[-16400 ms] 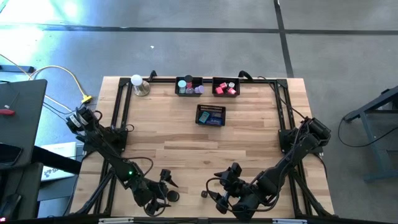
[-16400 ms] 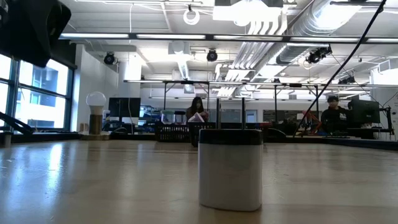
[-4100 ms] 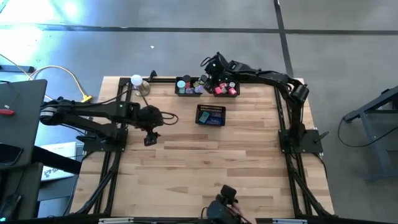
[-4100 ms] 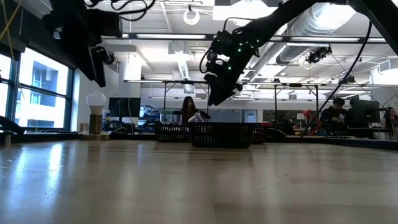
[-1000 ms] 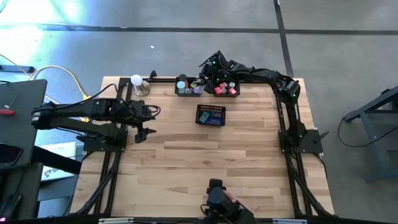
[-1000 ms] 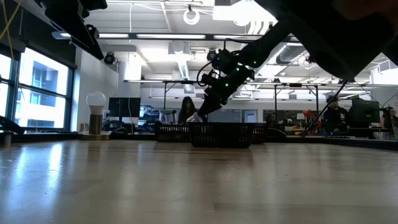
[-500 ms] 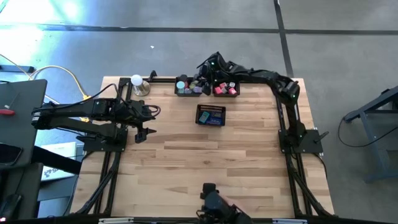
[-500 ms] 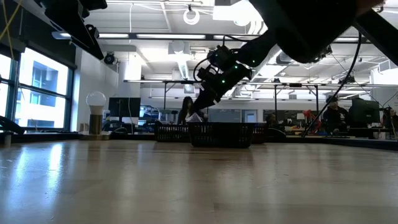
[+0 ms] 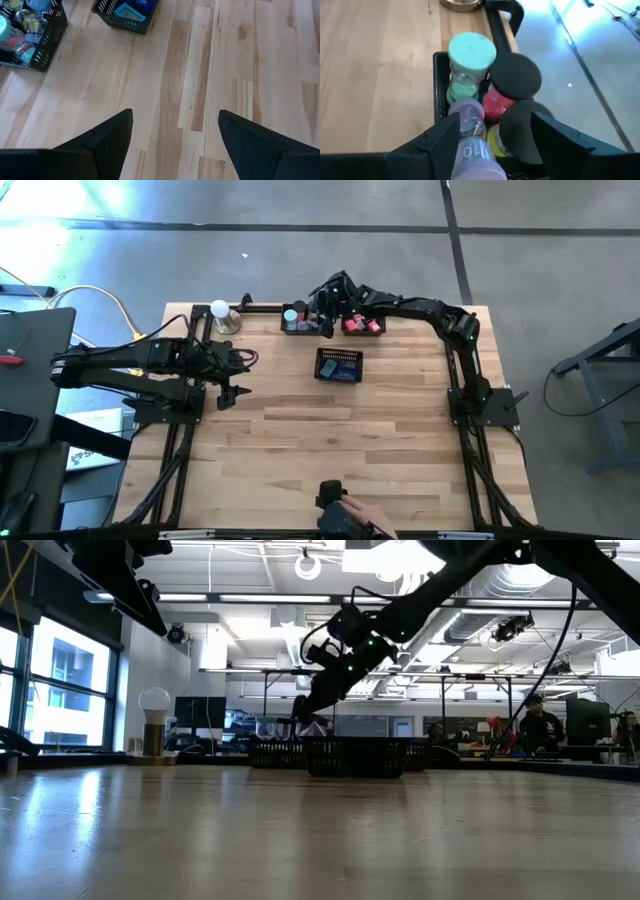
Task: Pick & Place Office items
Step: Adjust the hourglasses on the top left black bin
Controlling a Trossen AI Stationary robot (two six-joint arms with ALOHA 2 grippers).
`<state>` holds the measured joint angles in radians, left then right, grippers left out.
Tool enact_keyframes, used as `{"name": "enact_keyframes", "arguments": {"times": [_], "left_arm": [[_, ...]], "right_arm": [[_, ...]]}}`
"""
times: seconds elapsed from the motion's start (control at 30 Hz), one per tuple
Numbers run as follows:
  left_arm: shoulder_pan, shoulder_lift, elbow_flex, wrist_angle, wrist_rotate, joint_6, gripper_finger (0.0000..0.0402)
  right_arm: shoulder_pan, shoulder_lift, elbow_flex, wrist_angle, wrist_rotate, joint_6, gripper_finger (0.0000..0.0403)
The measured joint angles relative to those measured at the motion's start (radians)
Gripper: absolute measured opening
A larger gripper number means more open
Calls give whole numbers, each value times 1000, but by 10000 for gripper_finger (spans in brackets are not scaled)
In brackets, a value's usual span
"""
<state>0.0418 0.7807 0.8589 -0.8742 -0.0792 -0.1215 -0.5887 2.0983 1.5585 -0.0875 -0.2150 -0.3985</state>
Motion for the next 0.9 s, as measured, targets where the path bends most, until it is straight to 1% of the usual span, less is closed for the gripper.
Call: {"name": "enact_keyframes", "arguments": {"times": [0.2, 0.27, 0.4, 0.53, 0.6, 0.73, 0.9], "left_arm": [[0, 0, 0, 0, 0, -1, 287], [0, 0, 0, 0, 0, -1, 287], [0, 0, 0, 0, 0, -1, 287], [0, 0, 0, 0, 0, -1, 287], [0, 0, 0, 0, 0, -1, 287], [0, 0, 0, -1, 0, -1, 287], [0, 0, 0, 0, 0, -3, 287]], "right_arm": [[29, -63, 0, -25, 71, 0, 212], [45, -87, 0, -53, 120, 5, 201], [68, -140, 0, -160, 229, 60, 180], [85, -144, 1, -299, 337, 62, 161], [79, -139, -1, -384, 343, 69, 149], [60, -118, 0, -454, 320, 109, 120], [42, -105, -1, -424, 286, 122, 65]]}}
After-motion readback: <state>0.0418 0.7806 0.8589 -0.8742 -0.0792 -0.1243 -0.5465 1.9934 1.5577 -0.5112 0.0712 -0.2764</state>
